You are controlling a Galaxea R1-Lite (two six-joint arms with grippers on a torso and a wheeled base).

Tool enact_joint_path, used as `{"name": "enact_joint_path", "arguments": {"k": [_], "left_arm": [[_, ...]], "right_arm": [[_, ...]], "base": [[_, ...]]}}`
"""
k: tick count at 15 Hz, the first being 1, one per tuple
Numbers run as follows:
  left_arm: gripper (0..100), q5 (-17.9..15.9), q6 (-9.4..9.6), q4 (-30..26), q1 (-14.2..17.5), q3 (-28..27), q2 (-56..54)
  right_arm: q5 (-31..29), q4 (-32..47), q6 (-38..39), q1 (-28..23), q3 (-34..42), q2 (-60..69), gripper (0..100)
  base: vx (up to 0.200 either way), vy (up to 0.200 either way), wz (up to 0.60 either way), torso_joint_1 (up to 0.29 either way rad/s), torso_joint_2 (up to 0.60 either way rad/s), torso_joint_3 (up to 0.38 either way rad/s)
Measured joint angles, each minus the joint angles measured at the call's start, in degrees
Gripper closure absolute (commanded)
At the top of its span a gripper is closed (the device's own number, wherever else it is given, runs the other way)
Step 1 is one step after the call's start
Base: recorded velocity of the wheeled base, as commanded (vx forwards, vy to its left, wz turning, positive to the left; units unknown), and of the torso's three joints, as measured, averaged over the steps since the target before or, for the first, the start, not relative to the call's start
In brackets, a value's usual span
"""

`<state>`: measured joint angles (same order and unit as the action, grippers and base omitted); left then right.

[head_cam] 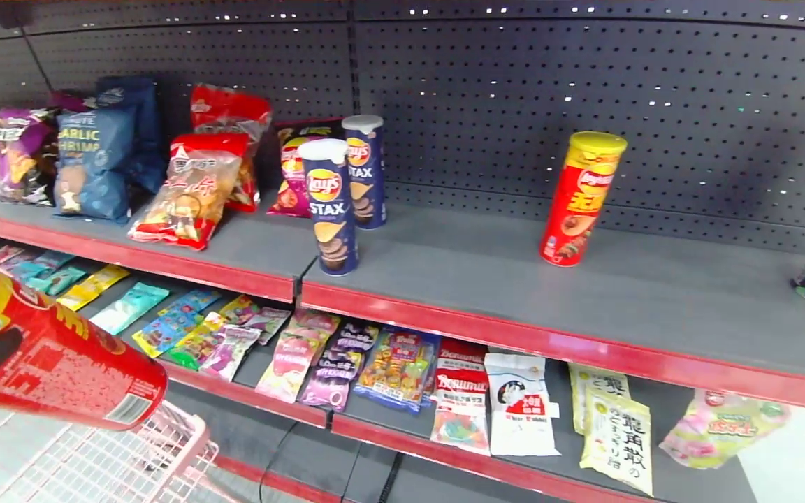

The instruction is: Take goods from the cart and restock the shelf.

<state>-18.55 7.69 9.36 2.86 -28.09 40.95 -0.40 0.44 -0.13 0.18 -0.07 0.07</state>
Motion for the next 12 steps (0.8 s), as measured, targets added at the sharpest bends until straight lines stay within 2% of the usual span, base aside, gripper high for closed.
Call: {"name": "enact_joint_path", "arguments": {"k": [1,3,5,12], "left_arm": [[100,0.1,0.87,0.0,0.0,-0.5,0.5],[100,0.2,2.40,0.0,0.0,-1.3,1.0],[100,0.2,2.67,-0.1,0.0,-1.5,0.9],[100,-0.1,2.60,-0.2,-0.1,-0.9,-1.4]], "right_arm": [[0.0,0.0,0.0,0.0,0.0,0.0,0],[0.0,0.0,0.0,0.0,0.0,0.0,0],[0.0,0.0,-0.1,0.0,0.0,0.0,0],[0.0,0.0,-0.1,0.0,0.0,0.0,0]], "base": [[0.000,0.000,-0.60,0.007,0.01,0.002],[0.000,0.000,0.00,0.000,0.00,0.000],[0.000,0.000,0.00,0.000,0.00,0.000],[0.200,0.000,0.00,-0.001,0.00,0.002]]}}
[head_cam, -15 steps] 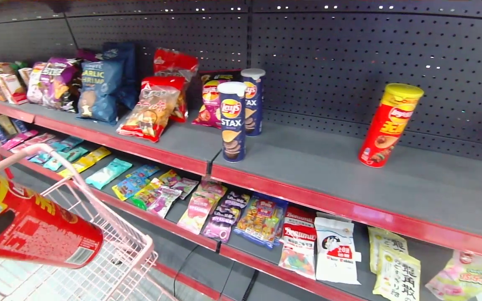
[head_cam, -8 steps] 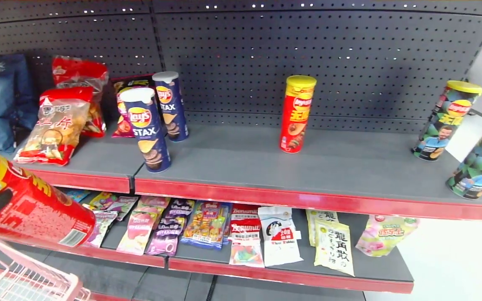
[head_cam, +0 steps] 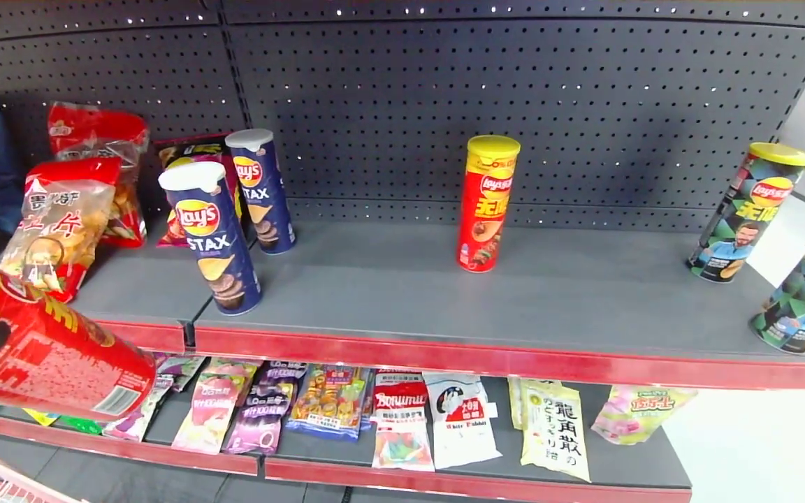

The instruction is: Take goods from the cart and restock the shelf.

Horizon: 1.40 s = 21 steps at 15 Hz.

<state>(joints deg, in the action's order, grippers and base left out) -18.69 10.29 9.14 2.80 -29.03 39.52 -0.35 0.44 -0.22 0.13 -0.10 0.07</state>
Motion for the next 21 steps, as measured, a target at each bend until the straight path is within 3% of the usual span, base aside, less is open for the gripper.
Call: {"name": "enact_joint_path", "arguments": {"k": [4,8,10,12,16,18,21], "left_arm": [[100,-2.5,0.00,-0.4,-0.2,0.1,-2.4],[100,-4.0,-0.04,-7.0,-0.2,0.2,-8.3],[100,-4.0,-0.48,-11.0,-0.2,0.2,-12.3],[100,-4.0,-0.63,-16.1,-0.2,0.4,-16.2],[100,-1.9,-0.46,-18.4,0.1,0.6,-19.5],[100,1.3,-0.55,-18.5,0.1,0.7,-20.1],[100,2.7,-0.63,-18.9,0.1,1.3,-21.2]], "right_arm": [[0.0,0.0,0.0,0.0,0.0,0.0,0],[0.8,0.0,-0.4,0.0,-0.1,0.0,0],[4.4,0.0,-0.2,0.1,-2.9,-0.7,0],[7.8,0.3,-0.6,0.3,-9.8,-5.2,0],[12.7,0.3,-6.6,2.1,-27.6,-25.4,0],[13.9,-0.2,-8.4,6.2,-36.0,-38.3,0],[13.0,-3.8,-9.2,14.7,-43.9,-55.1,0]], "base": [[0.100,0.000,0.00,0.001,0.00,0.002],[0.000,0.000,0.00,0.000,0.00,0.000],[0.000,0.000,0.00,0.000,0.00,0.000],[0.000,0.000,0.00,0.000,0.00,0.000],[0.000,0.000,0.00,0.000,0.00,0.000],[0.000,0.000,0.00,0.000,0.00,0.000],[0.000,0.000,0.00,0.000,0.00,0.000]]}}
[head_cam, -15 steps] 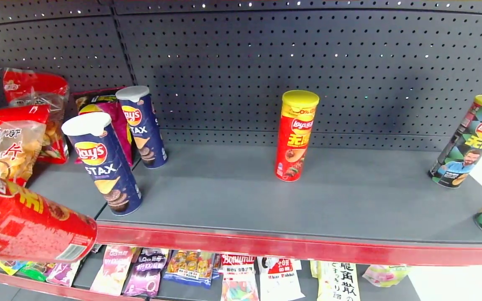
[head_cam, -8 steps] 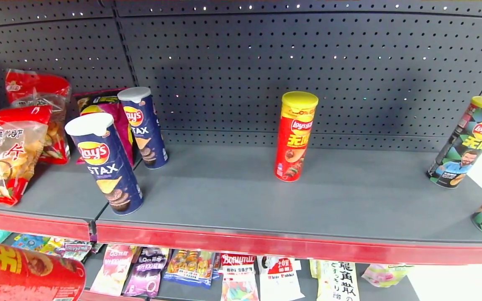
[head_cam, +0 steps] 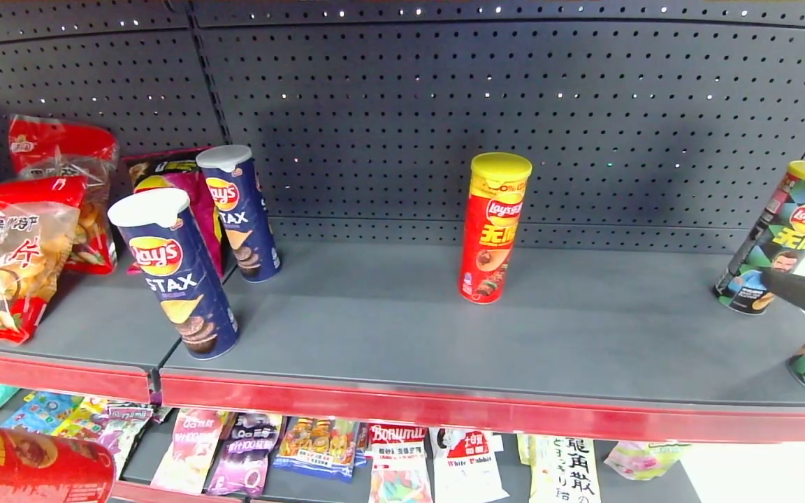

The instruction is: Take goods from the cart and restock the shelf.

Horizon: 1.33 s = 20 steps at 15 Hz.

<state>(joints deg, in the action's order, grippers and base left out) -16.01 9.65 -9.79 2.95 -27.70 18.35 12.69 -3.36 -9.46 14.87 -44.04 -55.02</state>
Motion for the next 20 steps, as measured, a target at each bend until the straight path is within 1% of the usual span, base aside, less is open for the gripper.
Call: {"name": "enact_joint_path", "arguments": {"k": [2,3,5,7,9,11,13,20], "left_arm": [[100,2.1,0.00,0.0,0.0,0.1,-0.3],[100,2.4,0.00,0.0,0.0,0.1,-0.4],[100,2.6,0.00,0.0,0.0,0.1,-0.4],[100,3.3,0.02,0.0,0.0,0.1,-0.3],[100,4.4,0.00,0.0,0.0,0.0,-0.3],[100,4.6,0.02,0.0,0.0,0.0,-0.2],[100,4.6,0.02,-0.1,0.0,0.0,0.0],[100,5.3,0.02,-0.1,0.0,-0.4,0.2]], "right_arm": [[-0.6,-5.8,0.2,3.8,-2.5,-9.5,0],[-0.8,-8.9,1.0,5.9,-3.5,-13.9,0],[-1.1,-11.4,2.7,9.3,-5.9,-20.4,0],[-1.3,-11.9,3.2,10.8,-8.9,-25.7,0],[-1.3,-12.2,3.4,11.4,-11.1,-29.5,0],[-1.4,-15.0,3.7,11.5,-12.0,-32.9,0],[-1.5,-16.7,5.8,11.2,-13.4,-36.0,0],[-2.4,-16.8,6.8,9.8,-20.3,-43.3,0]], "base": [[0.000,0.000,0.00,0.000,0.00,0.000],[0.000,0.000,0.00,0.000,0.00,0.000],[0.000,0.000,0.00,0.000,0.00,0.000],[0.000,0.000,0.00,0.000,0.00,0.000],[0.000,0.000,0.00,0.000,0.00,0.000],[0.000,0.000,0.00,0.000,0.00,0.000],[0.000,0.000,0.00,0.000,0.00,0.000],[0.000,0.000,0.00,0.000,0.00,0.000]]}}
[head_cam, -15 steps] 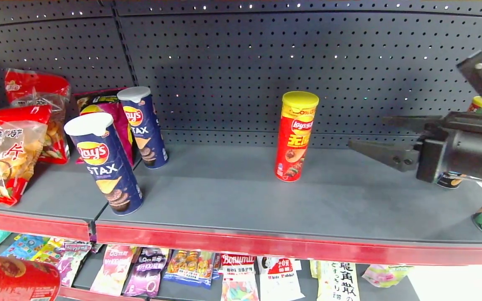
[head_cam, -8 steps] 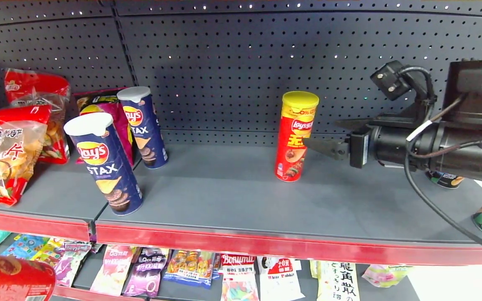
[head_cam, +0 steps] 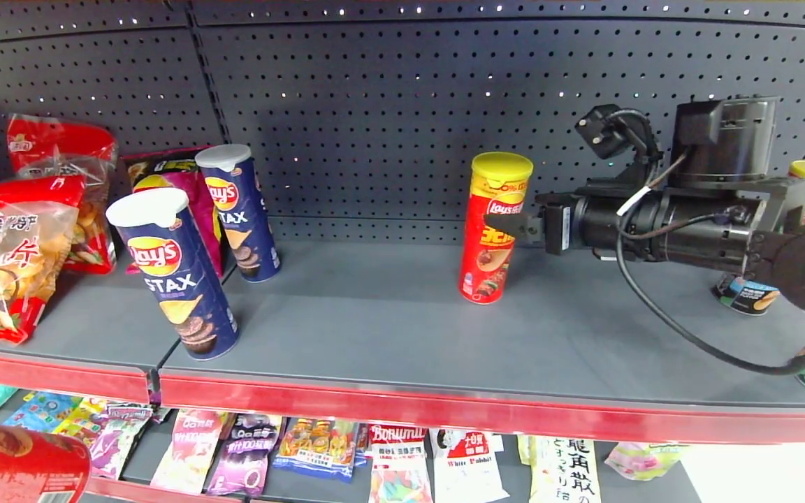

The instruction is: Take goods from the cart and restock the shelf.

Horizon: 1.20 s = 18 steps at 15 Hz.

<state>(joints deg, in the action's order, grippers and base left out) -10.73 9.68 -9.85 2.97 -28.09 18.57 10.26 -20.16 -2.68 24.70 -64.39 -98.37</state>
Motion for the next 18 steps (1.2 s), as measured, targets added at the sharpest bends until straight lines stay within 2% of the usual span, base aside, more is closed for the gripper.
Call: {"name": "enact_joint_path", "arguments": {"k": [11,12,18], "left_arm": [[100,0.5,0.00,0.0,0.0,0.1,0.2],[100,0.5,0.00,0.0,0.0,0.1,0.3],[100,0.5,0.00,-0.1,0.0,0.3,0.3]], "right_arm": [[-2.2,-0.4,-0.1,-0.2,-8.8,-8.8,0],[-2.2,-0.4,-0.1,-0.2,-9.2,-9.4,100],[-3.1,-2.5,-0.1,0.4,-9.4,-11.1,100]], "base": [[0.000,0.000,0.00,0.000,0.00,0.000],[0.000,0.000,0.00,0.000,0.00,0.000],[0.000,0.000,0.00,0.000,0.00,0.000]]}}
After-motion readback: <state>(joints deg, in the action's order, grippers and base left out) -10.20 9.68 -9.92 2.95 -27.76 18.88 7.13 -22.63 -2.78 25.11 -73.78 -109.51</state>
